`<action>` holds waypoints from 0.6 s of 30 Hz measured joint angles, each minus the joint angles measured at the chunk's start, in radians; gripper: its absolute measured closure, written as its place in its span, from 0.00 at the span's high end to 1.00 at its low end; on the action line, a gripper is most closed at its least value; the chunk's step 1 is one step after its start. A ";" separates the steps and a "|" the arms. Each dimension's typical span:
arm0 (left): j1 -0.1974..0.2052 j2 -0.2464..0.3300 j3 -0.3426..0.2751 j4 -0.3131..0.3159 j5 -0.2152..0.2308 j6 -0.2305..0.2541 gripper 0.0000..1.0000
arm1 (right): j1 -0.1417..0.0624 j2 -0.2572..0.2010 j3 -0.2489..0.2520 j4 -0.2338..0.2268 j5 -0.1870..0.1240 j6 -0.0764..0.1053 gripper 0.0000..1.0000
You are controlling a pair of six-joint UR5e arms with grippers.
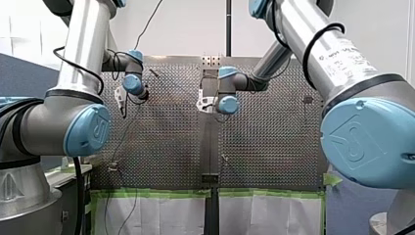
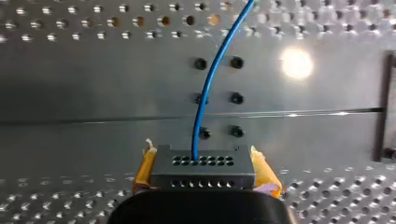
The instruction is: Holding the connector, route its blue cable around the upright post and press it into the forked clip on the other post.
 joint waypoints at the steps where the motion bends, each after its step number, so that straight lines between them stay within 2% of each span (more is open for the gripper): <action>1: 0.000 0.000 0.000 -0.004 0.001 -0.001 0.73 | 0.000 0.003 0.000 0.000 0.000 0.000 0.00; 2: 0.001 0.000 0.000 -0.005 0.001 -0.002 0.80 | 0.000 0.005 0.000 0.000 0.000 0.000 0.00; 3: 0.001 0.000 0.000 -0.006 0.002 -0.004 0.93 | 0.001 0.008 0.000 0.000 0.000 0.000 0.00; 4: 0.001 0.000 0.000 -0.005 0.005 -0.006 0.93 | 0.001 0.009 0.000 0.000 0.000 0.000 0.00; 5: 0.001 0.000 0.000 -0.004 0.008 -0.009 1.00 | 0.001 0.011 0.000 0.000 0.000 0.000 0.00; 13: 0.004 0.000 0.000 0.008 0.030 -0.034 1.00 | 0.005 0.041 0.000 0.004 0.002 -0.001 0.00; 18: 0.005 0.000 0.001 0.008 0.030 -0.050 1.00 | 0.010 0.072 0.003 0.007 0.029 -0.002 0.00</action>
